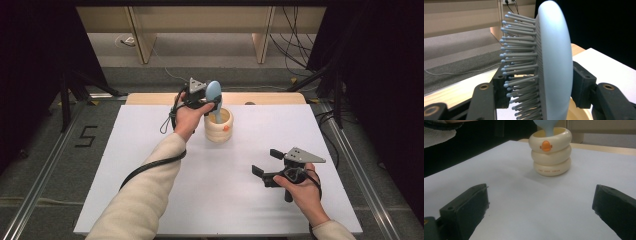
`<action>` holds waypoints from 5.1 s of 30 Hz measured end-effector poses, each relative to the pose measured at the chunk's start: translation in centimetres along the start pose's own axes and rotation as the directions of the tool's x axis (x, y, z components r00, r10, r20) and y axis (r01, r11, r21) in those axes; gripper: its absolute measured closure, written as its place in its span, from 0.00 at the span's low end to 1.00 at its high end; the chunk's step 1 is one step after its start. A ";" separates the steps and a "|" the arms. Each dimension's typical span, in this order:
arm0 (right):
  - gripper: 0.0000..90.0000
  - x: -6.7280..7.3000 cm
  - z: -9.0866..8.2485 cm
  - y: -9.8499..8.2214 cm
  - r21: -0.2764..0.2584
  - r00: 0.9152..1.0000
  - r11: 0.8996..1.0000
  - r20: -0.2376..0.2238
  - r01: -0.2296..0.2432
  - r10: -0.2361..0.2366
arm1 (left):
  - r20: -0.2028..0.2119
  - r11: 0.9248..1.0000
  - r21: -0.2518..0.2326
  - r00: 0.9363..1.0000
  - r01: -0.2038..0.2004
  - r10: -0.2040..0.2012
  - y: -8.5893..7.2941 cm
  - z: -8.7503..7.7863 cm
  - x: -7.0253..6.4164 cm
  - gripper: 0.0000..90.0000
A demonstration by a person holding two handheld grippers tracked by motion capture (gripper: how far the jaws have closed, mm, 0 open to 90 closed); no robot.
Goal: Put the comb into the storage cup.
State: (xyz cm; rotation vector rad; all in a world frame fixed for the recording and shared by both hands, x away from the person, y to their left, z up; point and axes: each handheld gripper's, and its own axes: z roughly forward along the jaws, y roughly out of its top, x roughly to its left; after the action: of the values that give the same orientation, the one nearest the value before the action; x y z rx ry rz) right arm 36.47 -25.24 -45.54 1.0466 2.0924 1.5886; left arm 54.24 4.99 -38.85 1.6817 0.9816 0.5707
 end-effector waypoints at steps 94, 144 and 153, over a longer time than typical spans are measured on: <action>0.02 0.0 0.1 -0.1 0.008 1.000 1.000 0.008 -0.006 0.006 | -0.007 0.992 0.126 1.000 0.015 -0.015 -2.0 -5.6 2.7 0.04; 0.02 -0.2 -0.2 0.2 -0.003 1.000 1.000 0.025 0.000 0.000 | 0.081 0.990 0.134 0.996 -0.038 0.028 -9.7 -14.0 1.7 0.04; 0.02 -0.2 -0.2 0.1 -0.003 1.000 1.000 0.023 -0.002 0.003 | 0.084 0.989 0.136 0.996 -0.051 0.040 -11.1 -15.3 1.7 0.06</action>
State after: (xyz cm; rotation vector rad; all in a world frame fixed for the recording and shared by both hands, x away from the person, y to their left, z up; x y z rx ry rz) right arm 36.52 -25.54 -45.37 1.0618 2.0738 1.5731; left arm 39.77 15.91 -44.40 1.8403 0.9443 0.4698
